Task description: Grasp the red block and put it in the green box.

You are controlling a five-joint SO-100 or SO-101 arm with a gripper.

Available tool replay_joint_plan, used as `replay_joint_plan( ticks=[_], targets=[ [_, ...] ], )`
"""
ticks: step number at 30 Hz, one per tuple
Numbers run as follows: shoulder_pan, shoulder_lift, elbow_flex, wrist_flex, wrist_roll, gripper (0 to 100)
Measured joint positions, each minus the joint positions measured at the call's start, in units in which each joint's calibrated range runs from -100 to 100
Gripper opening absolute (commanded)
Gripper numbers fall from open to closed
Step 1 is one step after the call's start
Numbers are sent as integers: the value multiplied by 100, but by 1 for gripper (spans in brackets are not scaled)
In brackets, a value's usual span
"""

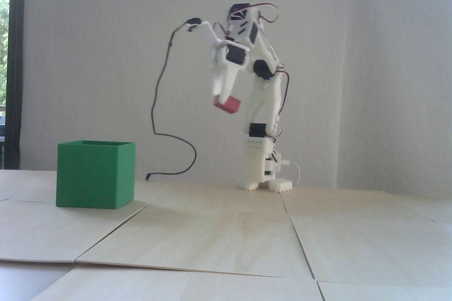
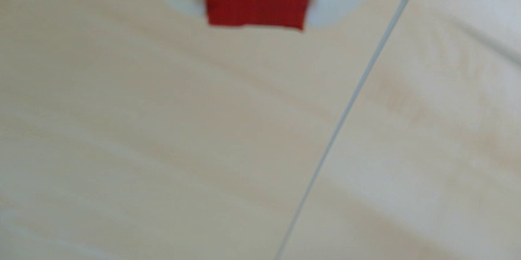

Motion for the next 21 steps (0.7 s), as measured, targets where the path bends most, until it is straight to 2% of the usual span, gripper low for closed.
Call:
replay_joint_plan(
  ticks=[4, 10, 14, 21],
  targets=[
    [1720, 0, -63, 0, 370, 2],
    [2996, 0, -63, -599, 473, 2],
    [3256, 125, -63, -1223, 421, 2],
    [2805, 1303, -931, -2213, -319, 2]
  ],
)
